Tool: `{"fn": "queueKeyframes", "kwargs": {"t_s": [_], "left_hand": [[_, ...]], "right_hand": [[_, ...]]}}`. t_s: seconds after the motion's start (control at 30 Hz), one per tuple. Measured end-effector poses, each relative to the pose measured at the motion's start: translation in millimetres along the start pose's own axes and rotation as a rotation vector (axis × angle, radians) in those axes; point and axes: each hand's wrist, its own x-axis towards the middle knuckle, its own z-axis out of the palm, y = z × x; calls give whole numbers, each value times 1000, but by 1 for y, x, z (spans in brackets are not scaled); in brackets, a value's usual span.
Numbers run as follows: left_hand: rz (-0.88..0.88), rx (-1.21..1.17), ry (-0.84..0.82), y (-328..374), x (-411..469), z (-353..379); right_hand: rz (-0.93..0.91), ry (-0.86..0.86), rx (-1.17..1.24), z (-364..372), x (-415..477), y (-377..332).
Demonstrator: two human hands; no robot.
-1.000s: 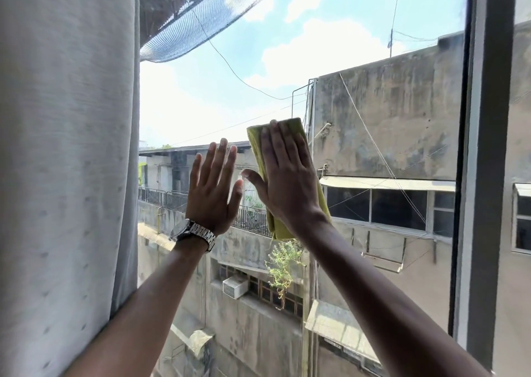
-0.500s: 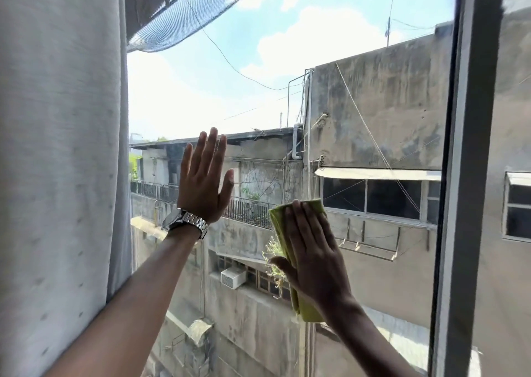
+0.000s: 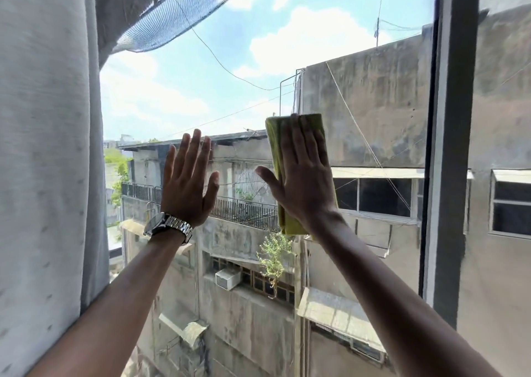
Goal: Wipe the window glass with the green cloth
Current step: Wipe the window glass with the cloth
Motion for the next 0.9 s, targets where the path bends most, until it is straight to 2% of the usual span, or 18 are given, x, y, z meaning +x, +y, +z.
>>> {"fn": "queueKeyframes", "kwargs": {"t_s": [0.2,0.33,0.47,0.6,0.77,0.9], "left_hand": [[-16,2,-29,3,0,-4],[-31,11,-58,4,1,-6],[-36,1,-62,3,1,-4],[-25,-3,-44,0,0,-1],[-20,3,-22,-3,0,4],[-16,1,-13,-3,-2,4]], "right_hand": [[-109,-141,-41,22,-147,-1],[-120,-166,-41,23,-181,3],[-159,-131,-61,21,-149,9],[-160,-17,-131,9,-46,22],[-65,80,-102,-1,65,22],[36,127,-9,5,76,-8]]}}
